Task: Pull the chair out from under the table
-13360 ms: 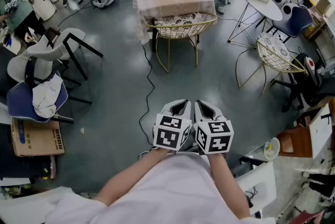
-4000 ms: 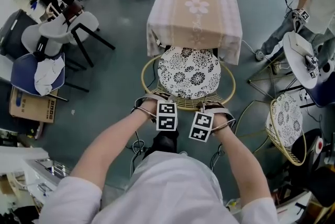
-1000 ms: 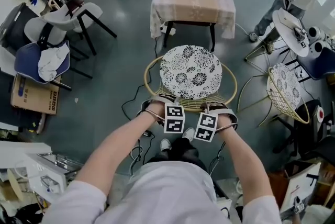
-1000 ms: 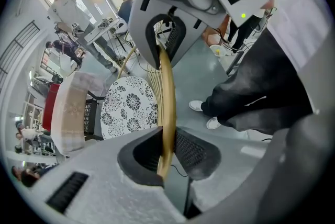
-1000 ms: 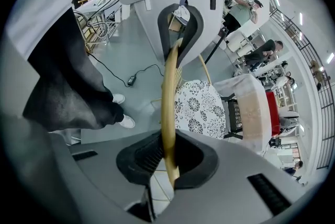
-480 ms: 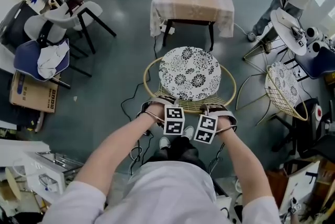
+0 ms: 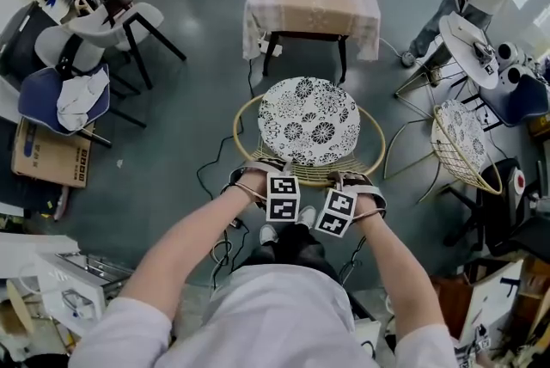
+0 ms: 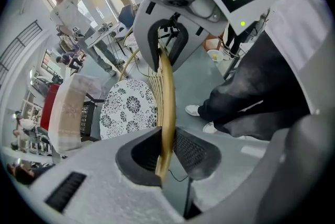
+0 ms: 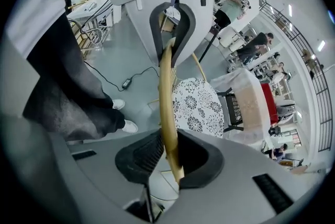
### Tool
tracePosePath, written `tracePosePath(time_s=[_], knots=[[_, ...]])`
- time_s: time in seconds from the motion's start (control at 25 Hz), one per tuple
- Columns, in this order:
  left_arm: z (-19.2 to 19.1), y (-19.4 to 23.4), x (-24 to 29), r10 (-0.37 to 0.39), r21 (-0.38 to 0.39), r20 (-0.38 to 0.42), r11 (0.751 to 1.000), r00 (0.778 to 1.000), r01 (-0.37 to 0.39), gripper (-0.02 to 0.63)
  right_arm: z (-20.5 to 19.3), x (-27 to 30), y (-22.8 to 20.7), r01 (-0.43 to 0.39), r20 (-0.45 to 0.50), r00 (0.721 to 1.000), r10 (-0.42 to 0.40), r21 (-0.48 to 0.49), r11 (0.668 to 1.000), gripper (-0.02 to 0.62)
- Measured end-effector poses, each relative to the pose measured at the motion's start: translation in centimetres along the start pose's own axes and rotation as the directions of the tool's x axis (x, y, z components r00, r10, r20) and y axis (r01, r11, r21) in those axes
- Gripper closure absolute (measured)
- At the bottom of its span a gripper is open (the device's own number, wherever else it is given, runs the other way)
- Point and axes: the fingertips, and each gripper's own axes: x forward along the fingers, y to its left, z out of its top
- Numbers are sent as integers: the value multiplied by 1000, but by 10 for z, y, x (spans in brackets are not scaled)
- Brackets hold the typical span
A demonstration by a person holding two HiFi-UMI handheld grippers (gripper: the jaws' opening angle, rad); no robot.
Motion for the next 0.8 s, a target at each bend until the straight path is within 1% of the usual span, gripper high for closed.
tracePosePath(time_s=[0.04, 0.12, 0.16, 0.24, 0.32, 0.44, 0.6, 0.68, 0.8], knots=[[0, 0, -1, 0, -15, 17, 1000, 1000, 0, 546, 1, 0, 0, -3, 2, 1000, 3, 21, 1000, 547], [0, -1, -2, 1, -52, 53, 999, 999, 1, 540, 3, -1, 1, -8, 7, 1000, 7, 60, 998, 501], [0, -2, -2, 0, -68, 67, 998, 998, 5, 524, 4, -2, 1, -6, 11, 1000, 6, 77, 997, 490], [1, -5, -3, -7, -92, 87, 996, 996, 15, 484, 6, -5, 1, -3, 22, 1000, 0, 114, 993, 483], [2, -6, -3, -7, -122, 108, 992, 994, 20, 457, 7, -8, 0, 1, 31, 999, -6, 151, 988, 473], [5, -5, -5, 10, -172, 142, 985, 990, 15, 443, 9, -14, -4, 33, 42, 998, -42, 185, 982, 469], [7, -2, -11, 49, -192, 174, 981, 983, -15, 443, 18, -23, -6, 56, 77, 994, -75, 223, 973, 469], [10, 1, -16, 75, -225, 198, 974, 977, -29, 443, 23, -28, -7, 65, 94, 991, -92, 260, 963, 469], [14, 6, -27, 114, -318, 254, 948, 961, -29, 443, 28, -33, -8, 65, 128, 985, -116, 344, 937, 471]])
